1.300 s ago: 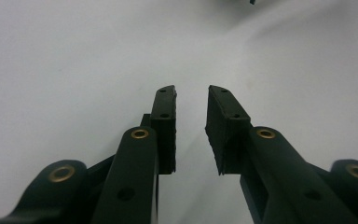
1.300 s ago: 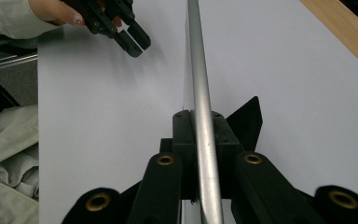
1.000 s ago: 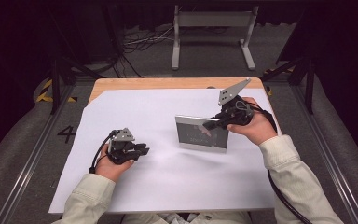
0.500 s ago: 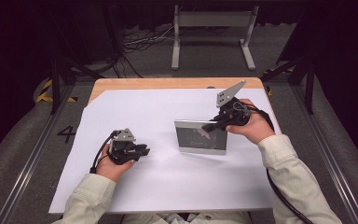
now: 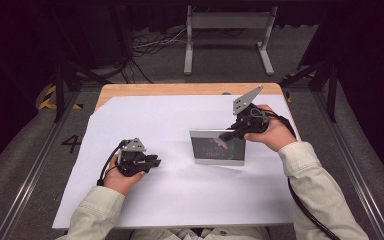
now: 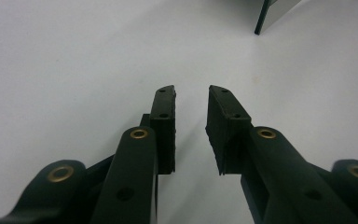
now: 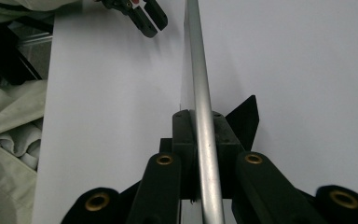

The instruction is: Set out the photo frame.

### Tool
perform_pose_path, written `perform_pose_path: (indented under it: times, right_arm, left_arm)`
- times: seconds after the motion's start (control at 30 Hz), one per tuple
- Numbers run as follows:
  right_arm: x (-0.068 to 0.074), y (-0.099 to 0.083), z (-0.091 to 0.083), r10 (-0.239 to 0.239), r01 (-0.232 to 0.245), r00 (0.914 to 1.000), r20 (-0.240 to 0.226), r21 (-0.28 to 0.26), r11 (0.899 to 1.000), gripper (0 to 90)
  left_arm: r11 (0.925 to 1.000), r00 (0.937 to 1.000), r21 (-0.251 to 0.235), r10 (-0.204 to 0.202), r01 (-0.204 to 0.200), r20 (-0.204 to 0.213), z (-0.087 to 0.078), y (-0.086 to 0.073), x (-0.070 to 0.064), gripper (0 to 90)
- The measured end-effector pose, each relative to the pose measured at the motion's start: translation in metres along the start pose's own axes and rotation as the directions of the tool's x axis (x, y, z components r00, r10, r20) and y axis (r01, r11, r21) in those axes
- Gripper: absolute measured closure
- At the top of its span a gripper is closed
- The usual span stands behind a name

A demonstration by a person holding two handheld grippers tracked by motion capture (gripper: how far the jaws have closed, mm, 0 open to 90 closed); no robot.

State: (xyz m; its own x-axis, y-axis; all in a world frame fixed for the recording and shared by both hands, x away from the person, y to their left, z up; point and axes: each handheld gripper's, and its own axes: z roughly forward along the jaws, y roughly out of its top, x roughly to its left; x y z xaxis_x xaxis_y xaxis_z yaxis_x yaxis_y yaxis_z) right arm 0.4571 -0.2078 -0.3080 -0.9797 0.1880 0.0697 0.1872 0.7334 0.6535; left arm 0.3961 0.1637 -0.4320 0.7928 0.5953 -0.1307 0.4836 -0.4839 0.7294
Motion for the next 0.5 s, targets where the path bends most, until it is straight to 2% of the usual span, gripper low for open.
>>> perform_pose_path:
  times: [0.2, 0.5]
  right_arm:
    - [0.0005, 0.0044, 0.0009, -0.049, 0.046, 0.9974, 0.053, 0.043, 0.998, 79.5]
    - [-0.0055, 0.0008, 0.0019, -0.070, 0.064, 0.9933, 0.092, 0.071, 0.995, 75.6]
  left_arm:
    - [1.0000, 1.0000, 0.000, -0.003, 0.003, 0.003, 0.0004, -0.0002, 0.0001, 72.8]
    - [1.0000, 1.0000, -0.002, -0.002, 0.002, 0.002, 0.0007, -0.0003, 0.0007, 72.7]
